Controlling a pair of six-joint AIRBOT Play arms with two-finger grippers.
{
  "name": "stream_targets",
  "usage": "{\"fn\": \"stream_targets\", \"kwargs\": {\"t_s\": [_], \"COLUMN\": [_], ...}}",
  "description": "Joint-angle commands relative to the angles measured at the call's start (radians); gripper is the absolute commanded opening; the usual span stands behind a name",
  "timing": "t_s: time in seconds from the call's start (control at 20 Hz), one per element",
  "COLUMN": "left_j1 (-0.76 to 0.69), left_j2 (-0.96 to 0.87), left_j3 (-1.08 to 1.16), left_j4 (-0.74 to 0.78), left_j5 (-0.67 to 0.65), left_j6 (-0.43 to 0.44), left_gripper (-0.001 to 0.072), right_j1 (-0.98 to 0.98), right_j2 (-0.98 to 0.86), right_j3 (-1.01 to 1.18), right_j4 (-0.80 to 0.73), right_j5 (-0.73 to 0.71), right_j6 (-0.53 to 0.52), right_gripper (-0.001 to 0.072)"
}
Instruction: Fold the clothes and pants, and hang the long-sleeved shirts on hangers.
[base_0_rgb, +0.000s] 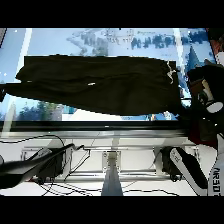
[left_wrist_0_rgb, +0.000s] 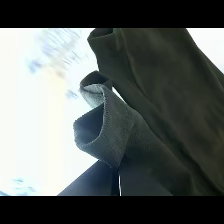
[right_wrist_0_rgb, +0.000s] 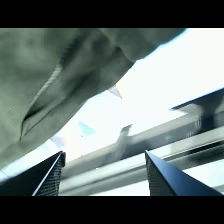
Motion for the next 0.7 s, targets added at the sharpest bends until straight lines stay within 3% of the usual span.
{"fn": "stream_targets", "kwargs": {"t_s": [0.0,0.25,0.35,0.45,0.5,0.55,0.6,0.65], "left_j1": [0.000,0.000,0.000,0.000,0.000,0.000,0.000,0.000], "left_j2": [0.020,0.019,0.018,0.018,0.018,0.018,0.018,0.018], "left_j3": [0.013,0.013,0.013,0.012,0.012,0.013,0.013,0.013], "left_j4": [0.043,0.048,0.048,0.048,0.048,0.048,0.048,0.048], "left_j5": [0.000,-0.003,-0.003,-0.003,-0.003,-0.003,-0.003,-0.002], "left_j6": [0.001,0.001,0.001,0.001,0.001,0.001,0.001,0.001], "left_gripper": [0.0015,0.0016,0.0016,0.0016,0.0016,0.0016,0.0016,0.0015], "right_j1": [-0.003,-0.003,-0.003,-0.002,-0.002,-0.002,-0.002,-0.002], "right_j2": [0.009,0.003,-0.029,-0.088,-0.109,-0.116,-0.114,-0.112], "right_j3": [-0.103,-0.114,-0.114,-0.114,-0.113,-0.113,-0.113,-0.111], "right_j4": [0.052,0.093,0.093,0.096,0.096,0.096,0.089,0.087], "right_j5": [-0.217,-0.570,-0.589,-0.592,-0.604,-0.611,-0.615,-0.615], "right_j6": [0.172,0.343,0.453,0.476,0.473,0.467,0.460,0.425], "right_gripper": [0.0562,0.0552,0.0551,0.0549,0.0487,0.0267,0.0120,0.0064]}}
